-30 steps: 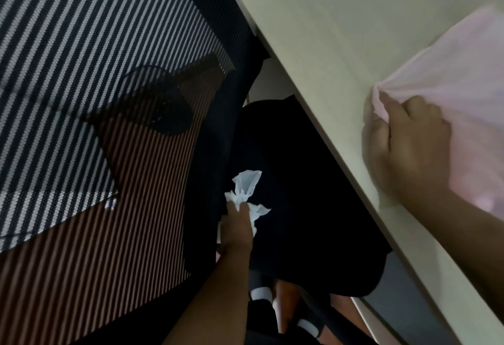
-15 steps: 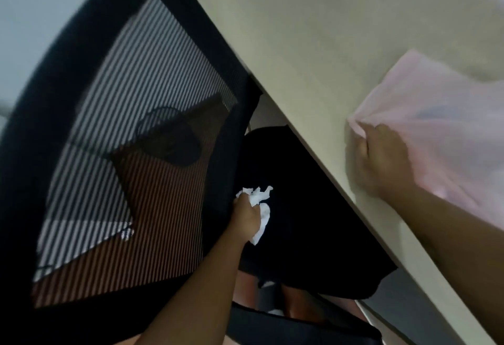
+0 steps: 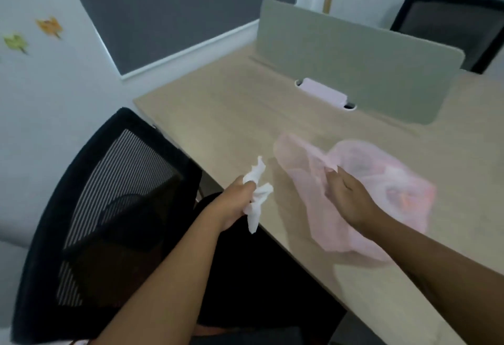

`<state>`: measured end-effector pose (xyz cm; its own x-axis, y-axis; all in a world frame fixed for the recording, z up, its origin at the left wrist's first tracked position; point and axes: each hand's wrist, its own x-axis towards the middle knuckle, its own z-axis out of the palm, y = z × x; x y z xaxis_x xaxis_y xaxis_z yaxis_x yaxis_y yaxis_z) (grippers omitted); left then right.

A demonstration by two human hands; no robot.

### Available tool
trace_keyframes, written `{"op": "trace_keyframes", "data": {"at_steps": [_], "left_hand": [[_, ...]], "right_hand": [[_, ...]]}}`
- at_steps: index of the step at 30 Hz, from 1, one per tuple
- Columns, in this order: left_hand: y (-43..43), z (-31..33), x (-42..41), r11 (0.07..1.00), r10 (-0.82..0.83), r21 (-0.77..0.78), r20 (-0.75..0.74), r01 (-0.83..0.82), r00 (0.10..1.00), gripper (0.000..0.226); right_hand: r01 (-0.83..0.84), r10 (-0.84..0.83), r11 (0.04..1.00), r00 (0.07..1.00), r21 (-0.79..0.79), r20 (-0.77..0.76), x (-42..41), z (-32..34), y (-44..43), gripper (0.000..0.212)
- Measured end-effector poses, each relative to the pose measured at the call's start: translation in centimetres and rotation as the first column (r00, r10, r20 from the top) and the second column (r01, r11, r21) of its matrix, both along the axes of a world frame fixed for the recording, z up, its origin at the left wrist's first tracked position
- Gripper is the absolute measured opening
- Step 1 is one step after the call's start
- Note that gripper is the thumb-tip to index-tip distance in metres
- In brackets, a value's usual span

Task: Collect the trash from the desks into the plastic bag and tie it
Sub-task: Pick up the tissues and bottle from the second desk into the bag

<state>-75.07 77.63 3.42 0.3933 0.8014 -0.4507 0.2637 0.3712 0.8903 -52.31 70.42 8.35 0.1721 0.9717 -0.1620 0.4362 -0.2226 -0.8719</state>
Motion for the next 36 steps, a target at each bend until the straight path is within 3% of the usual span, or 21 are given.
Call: {"op": "trace_keyframes", "data": {"at_steps": [3,7,9,11,15,17,20,24,29,36], "left_hand": [[0.0,3.6,5.0,0.993,-0.116,0.037,-0.011,0.116,0.993,0.041],[0.9,5.7,8.8,0.986,-0.111,0.115,-0.063,0.118,0.992,0.046],[1.0,6.3,10.1,0.979,-0.176,0.089,-0.091,0.184,0.980,0.035],[0.5,6.6,11.7,0.942,-0.325,0.037,-0.152,0.334,0.933,0.021],[-1.4,6.8,16.6,0.844,-0.524,0.008,-0.204,0.537,0.827,0.018],[-2.1,6.6,19.4,0.850,-0.478,0.122,-0.231,0.512,0.848,0.017],[-2.6,6.8,22.6,0.913,-0.325,0.224,-0.110,0.342,0.939,0.024],[-4.0,6.3,25.0,0.888,-0.332,0.285,-0.148,0.362,0.932,0.025],[-5.3,3.5,25.7,0.753,-0.589,0.104,-0.332,0.649,0.737,0.053],[-4.6,4.8,24.0,0.792,-0.555,0.054,-0.355,0.609,0.753,0.037]], "right_hand": [[-0.042,0.043,0.999,0.998,-0.013,0.042,2.3,3.0,-2.3,0.027],[-0.018,0.015,1.000,0.993,0.020,0.121,6.1,5.5,-5.6,0.031],[-0.019,0.014,0.999,0.990,0.036,0.143,8.1,5.7,-7.2,0.033],[0.064,-0.075,0.992,0.993,0.113,0.092,9.6,6.1,-8.2,0.037],[0.166,-0.172,0.970,0.985,0.175,0.019,10.8,7.7,-9.2,0.040],[0.142,-0.146,0.975,0.989,0.170,0.012,10.8,8.2,-9.6,0.041],[0.103,-0.103,0.981,0.995,0.167,-0.008,10.8,8.8,-9.9,0.041],[0.229,-0.212,0.962,0.970,0.147,-0.122,11.3,9.6,-9.7,0.042],[0.336,-0.316,0.938,0.930,0.088,-0.186,12.4,10.3,-9.0,0.043],[0.343,-0.333,0.938,0.932,0.054,-0.142,12.9,10.4,-7.8,0.038]]}}
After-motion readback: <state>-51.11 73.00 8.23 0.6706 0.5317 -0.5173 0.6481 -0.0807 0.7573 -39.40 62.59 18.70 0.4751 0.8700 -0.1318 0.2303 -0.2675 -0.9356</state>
